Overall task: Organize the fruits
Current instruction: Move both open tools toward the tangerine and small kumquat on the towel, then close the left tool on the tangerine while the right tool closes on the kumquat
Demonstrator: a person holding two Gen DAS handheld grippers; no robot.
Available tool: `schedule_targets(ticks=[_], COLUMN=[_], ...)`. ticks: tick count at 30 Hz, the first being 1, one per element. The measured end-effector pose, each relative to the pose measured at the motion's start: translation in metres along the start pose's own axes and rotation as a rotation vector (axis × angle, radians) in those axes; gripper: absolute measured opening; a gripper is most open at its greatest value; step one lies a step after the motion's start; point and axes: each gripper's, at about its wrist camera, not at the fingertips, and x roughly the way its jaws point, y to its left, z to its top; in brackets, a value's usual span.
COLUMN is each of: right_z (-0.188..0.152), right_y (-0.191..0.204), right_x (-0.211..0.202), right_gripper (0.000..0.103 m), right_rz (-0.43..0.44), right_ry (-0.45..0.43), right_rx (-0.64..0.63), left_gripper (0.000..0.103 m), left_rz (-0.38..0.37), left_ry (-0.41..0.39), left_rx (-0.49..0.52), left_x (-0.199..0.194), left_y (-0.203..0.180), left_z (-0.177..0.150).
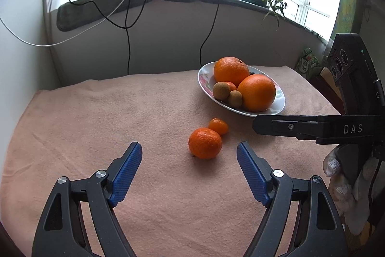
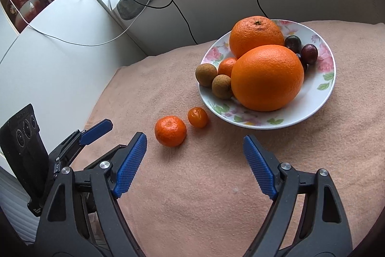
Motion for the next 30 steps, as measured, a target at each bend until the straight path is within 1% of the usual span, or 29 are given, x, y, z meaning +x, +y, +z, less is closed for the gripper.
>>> schedule_targets(ticks=[1, 4, 8, 9, 11, 14, 18, 20, 21, 27, 29, 30], right_z=[0.001, 0.002, 0.002, 0.003, 0.005, 0.008, 0.009, 0.009, 0.009, 0.01, 0.01, 0.011], right_y=[0.0, 0.0, 0.002, 0.004, 0.006, 0.005, 0.005, 0.007, 0.008, 0.009, 0.008, 0.007], right_x=[0.003, 0.012, 0.02, 0.021, 0.025, 0.029, 0.036, 0.039, 0.041, 0.05, 0.052, 0.052], right_gripper=[0.075, 0.069, 0.068, 0.068, 0.054, 0.053, 0.053, 0.047, 0.046, 0.044, 0.043, 0.043], right_rz=[-0.003, 0.005, 0.002, -0.002, -0.001, -0.004, 0.002, -0.009, -0.017, -0.04, -0.05, -0.055], right_ry=[0.003, 0.016, 0.016, 0.014, 0.013, 0.008, 0.007, 0.006, 0.004, 0.013, 0.011, 0.01], right_rx=[0.011, 0.041, 0.059, 0.062, 0.07, 0.098, 0.139, 0.136, 0.133, 0.134, 0.133, 0.131], left_gripper=[0.077, 0.072, 0.065, 0.064, 0.062, 0.059, 0.057, 0.055, 0.054, 0.054, 0.049, 0.049], left_rz=[-0.005, -0.016, -0.041, -0.047, -0.062, -0.079, -0.1, -0.105, -0.108, -0.128, -0.135, -0.138], left_ry=[0.002, 0.005, 0.017, 0.02, 0.027, 0.039, 0.055, 0.062, 0.065, 0.078, 0.084, 0.088], left_rx=[0.001, 0.004, 0.014, 0.018, 0.02, 0.027, 0.042, 0.046, 0.047, 0.044, 0.044, 0.045], left_x=[0.001, 0.003, 0.006, 0.007, 0.009, 0.013, 0.02, 0.024, 0.025, 0.034, 0.037, 0.039], left_y=[0.0, -0.001, -0.001, -0.002, -0.002, -0.003, -0.006, -0.007, -0.007, -0.005, -0.005, -0.005], left_z=[0.0, 0.0, -0.001, -0.001, -0.002, -0.002, -0.003, -0.002, -0.002, 0.001, 0.002, 0.002])
